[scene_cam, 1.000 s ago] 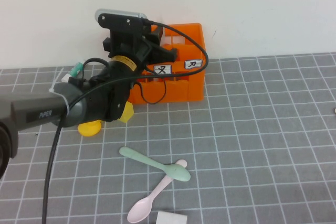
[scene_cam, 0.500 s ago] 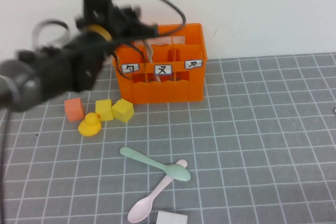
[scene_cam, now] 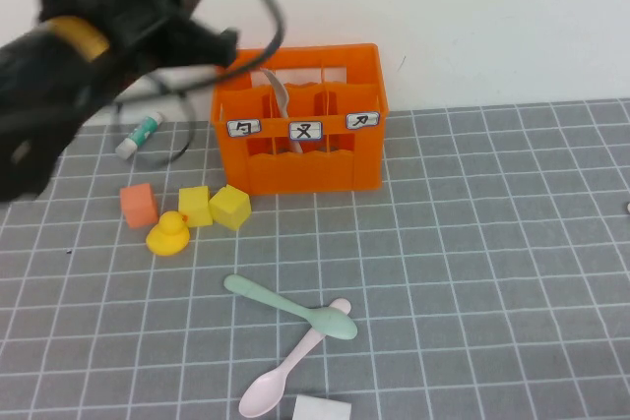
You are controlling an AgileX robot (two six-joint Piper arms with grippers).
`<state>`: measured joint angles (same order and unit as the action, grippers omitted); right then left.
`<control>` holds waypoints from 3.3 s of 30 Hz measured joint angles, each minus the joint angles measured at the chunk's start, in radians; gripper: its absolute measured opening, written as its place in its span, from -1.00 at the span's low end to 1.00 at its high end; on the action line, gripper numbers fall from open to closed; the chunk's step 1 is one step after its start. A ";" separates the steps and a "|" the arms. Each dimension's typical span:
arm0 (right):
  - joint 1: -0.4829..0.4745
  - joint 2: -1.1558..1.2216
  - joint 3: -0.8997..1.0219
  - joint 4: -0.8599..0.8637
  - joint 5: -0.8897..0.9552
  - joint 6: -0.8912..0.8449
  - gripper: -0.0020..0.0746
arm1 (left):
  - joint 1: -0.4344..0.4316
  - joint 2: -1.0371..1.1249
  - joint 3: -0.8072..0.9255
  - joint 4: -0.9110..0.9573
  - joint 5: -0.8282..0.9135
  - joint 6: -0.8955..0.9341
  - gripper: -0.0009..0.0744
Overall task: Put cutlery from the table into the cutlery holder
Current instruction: Pick up the spoon
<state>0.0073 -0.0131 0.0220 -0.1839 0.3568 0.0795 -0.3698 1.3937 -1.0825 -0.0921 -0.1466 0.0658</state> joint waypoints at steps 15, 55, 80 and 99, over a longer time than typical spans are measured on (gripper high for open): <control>0.000 0.000 0.000 0.000 0.000 0.000 -0.95 | 0.000 -0.501 0.473 0.004 0.037 0.002 -0.98; 0.000 0.000 0.000 0.000 0.000 0.000 -0.95 | 0.000 -1.181 0.566 0.008 0.966 -0.165 -0.98; 0.000 0.000 0.000 0.000 0.000 0.000 -0.95 | 0.000 -0.278 0.177 -0.077 1.129 0.274 -0.98; 0.000 0.000 0.000 0.000 0.000 0.000 -0.95 | 0.000 0.298 -0.114 -0.009 1.069 0.655 -0.98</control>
<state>0.0073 -0.0131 0.0220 -0.1839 0.3568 0.0795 -0.3698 1.6922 -1.1966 -0.1013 0.9223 0.7203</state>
